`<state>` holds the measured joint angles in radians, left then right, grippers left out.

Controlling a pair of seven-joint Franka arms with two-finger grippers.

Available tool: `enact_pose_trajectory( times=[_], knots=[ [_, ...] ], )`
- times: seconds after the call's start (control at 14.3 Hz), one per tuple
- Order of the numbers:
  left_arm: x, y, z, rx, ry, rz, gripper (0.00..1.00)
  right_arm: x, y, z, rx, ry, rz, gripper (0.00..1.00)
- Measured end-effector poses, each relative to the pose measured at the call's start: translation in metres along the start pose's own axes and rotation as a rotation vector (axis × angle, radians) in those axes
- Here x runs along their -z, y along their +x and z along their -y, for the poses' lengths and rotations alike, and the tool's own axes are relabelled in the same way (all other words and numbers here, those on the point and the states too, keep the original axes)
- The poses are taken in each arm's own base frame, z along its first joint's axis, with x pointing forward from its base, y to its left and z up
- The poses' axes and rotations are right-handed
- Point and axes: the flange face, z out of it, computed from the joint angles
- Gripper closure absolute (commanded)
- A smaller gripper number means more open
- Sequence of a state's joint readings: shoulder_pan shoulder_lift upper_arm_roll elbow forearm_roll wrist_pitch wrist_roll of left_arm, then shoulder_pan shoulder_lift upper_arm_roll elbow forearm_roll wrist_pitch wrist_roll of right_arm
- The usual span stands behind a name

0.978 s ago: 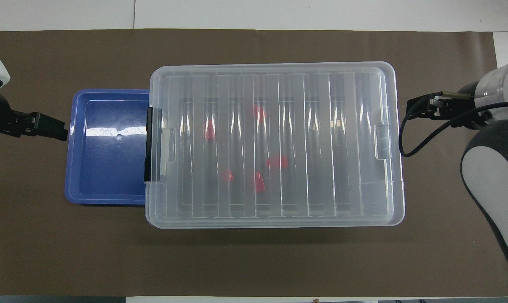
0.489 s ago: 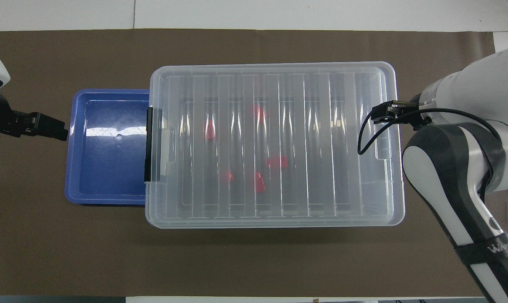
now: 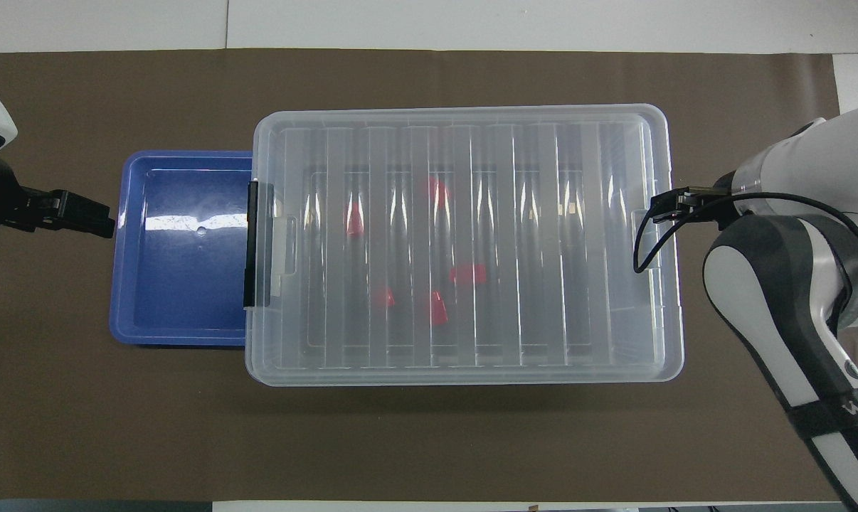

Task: Place red block in blue tray from box
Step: 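Reach the right gripper to the clear lid's edge and grip it, then slide the clear lid away from the blue tray with the right gripper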

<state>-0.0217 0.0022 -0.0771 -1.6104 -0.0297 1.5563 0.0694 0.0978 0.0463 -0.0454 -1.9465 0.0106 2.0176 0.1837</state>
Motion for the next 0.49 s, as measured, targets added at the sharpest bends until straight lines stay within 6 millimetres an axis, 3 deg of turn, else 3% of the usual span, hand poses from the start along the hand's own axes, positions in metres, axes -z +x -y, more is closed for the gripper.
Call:
enact_pose_trajectory(
  times=[0.21, 0.49],
  knots=[
    [0.000, 0.000, 0.000, 0.000, 0.000, 0.000, 0.00, -0.007, 0.000, -0.004, 0.029, 0.003, -0.017, 0.00],
    [0.000, 0.000, 0.000, 0.000, 0.000, 0.000, 0.00, -0.007, 0.005, -0.041, 0.096, 0.001, -0.036, 0.00]
  ],
)
